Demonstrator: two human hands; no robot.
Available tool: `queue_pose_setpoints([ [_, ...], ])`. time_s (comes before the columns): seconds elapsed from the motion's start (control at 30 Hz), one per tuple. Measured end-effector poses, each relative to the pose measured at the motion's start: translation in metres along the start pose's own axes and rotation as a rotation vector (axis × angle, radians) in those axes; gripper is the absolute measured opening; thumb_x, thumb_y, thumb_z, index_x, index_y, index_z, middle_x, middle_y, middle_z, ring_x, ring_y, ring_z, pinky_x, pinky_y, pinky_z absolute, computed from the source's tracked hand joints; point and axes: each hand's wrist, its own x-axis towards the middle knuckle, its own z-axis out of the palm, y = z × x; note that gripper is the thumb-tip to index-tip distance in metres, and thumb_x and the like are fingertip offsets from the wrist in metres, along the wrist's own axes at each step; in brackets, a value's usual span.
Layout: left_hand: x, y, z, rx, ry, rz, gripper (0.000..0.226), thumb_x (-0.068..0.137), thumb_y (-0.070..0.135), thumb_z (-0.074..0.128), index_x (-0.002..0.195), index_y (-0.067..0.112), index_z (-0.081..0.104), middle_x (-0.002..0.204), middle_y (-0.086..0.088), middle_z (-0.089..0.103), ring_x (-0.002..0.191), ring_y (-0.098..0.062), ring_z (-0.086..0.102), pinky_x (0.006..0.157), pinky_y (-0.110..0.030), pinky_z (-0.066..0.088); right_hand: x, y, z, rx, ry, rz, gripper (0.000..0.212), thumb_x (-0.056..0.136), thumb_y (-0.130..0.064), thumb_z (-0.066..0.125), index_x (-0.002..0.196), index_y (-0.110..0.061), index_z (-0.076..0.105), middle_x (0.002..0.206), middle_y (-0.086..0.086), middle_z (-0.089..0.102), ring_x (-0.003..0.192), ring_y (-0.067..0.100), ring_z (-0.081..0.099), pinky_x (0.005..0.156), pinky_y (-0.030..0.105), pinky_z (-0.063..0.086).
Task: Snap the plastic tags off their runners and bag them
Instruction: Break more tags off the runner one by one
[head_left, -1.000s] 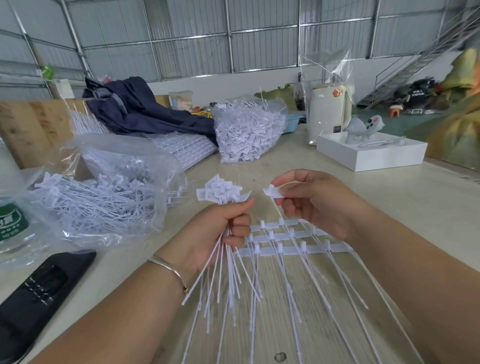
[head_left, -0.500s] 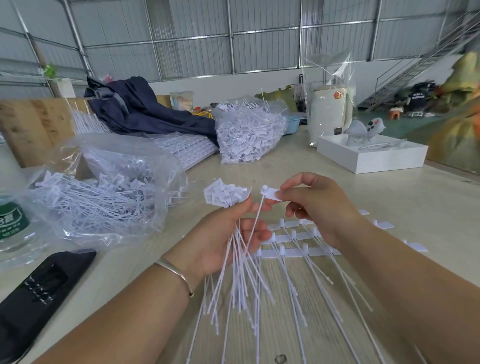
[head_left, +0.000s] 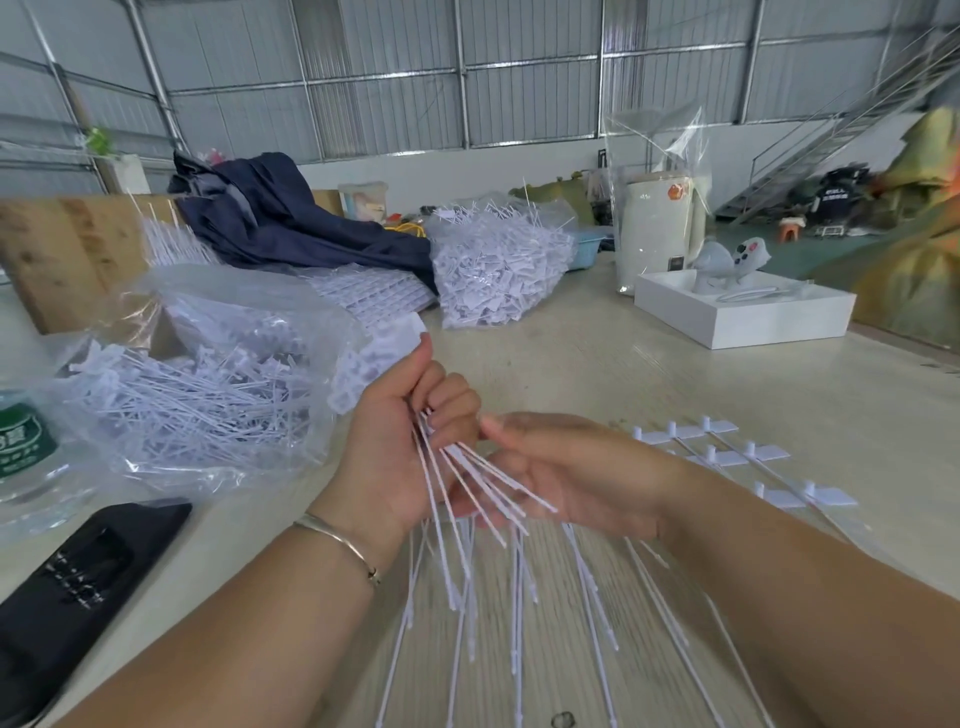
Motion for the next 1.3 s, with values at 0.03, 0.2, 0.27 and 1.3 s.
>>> queue_pose_setpoints([
  [0.03,0.0,-0.001,0.001,0.001,0.018,0.039,0.05,0.082,0.032,0.058,0.044,0.018,0.028,0.049,0.005,0.025,0.037,-0.005,0.027,0.032,-0.013,0.019,0.0,0.001,0.003,-0.014,-0.048,0.025,0.058,0.087,-0.041,0.061,0.123,0.003,0.055,0.116,0.027,0.062,0.106,0.035,0.061,0.098,0.05,0.047],
  [0.2,0.002,-0.007,-0.001,0.351,0.208,0.292,0.057,0.096,0.034,0.048,0.043,0.018,0.035,0.056,0.001,0.041,0.048,-0.009,0.038,0.039,-0.016,0.03,-0.004,-0.001,0.011,-0.139,-0.165,0.046,0.04,0.092,-0.033,0.057,0.118,-0.004,0.058,0.108,0.022,0.066,0.083,0.028,0.066,0.07,0.031,0.052],
  [0.27,0.002,-0.009,-0.001,0.417,0.246,0.345,0.063,0.1,0.043,0.042,0.042,0.018,0.038,0.059,0.0,0.047,0.05,-0.008,0.044,0.042,-0.016,0.033,-0.004,-0.001,0.01,-0.2,-0.118,0.026,0.037,0.089,-0.032,0.061,0.116,-0.006,0.059,0.098,0.017,0.069,0.071,0.021,0.063,0.062,0.026,0.044],
  [1.3,0.001,-0.01,-0.013,0.89,0.34,0.268,0.051,0.086,0.061,0.059,0.049,0.026,0.058,0.061,0.0,0.058,0.056,-0.012,0.05,0.059,-0.027,0.039,-0.001,-0.007,0.008,-0.882,0.343,-0.156,0.033,0.103,-0.025,0.042,0.072,-0.02,0.052,0.053,-0.011,0.042,0.043,0.002,0.037,0.046,0.013,0.032],
])
